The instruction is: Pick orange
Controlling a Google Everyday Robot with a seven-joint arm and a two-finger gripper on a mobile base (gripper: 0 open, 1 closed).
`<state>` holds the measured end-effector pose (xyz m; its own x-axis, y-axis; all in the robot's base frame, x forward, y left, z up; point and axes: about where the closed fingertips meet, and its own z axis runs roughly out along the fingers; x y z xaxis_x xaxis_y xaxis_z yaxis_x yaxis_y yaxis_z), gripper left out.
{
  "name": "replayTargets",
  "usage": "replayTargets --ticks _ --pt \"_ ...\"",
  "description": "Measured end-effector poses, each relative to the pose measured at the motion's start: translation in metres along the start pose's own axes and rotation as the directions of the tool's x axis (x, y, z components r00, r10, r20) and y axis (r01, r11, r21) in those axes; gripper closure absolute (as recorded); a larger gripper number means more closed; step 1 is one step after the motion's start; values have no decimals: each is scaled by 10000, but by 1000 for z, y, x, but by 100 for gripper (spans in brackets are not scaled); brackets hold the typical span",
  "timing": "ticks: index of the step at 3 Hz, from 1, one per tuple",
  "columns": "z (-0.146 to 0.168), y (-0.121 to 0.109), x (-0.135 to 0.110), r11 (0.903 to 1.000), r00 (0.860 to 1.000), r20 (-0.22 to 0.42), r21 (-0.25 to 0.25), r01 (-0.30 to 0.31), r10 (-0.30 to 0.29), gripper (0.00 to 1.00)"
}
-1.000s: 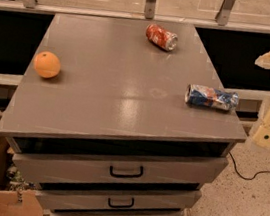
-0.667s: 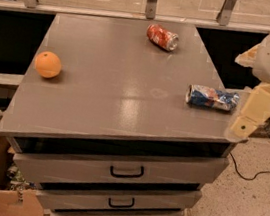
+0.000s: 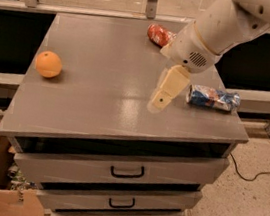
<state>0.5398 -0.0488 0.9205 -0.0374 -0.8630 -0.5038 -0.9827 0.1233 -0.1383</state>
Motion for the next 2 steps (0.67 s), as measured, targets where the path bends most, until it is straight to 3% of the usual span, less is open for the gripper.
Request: replayTargets --ticks 1,2 --pt "44 -1 -73 9980 9904 1338 -482 417 -350 0" --pt "45 -2 -73 9979 9898 1379 -488 415 -344 0"
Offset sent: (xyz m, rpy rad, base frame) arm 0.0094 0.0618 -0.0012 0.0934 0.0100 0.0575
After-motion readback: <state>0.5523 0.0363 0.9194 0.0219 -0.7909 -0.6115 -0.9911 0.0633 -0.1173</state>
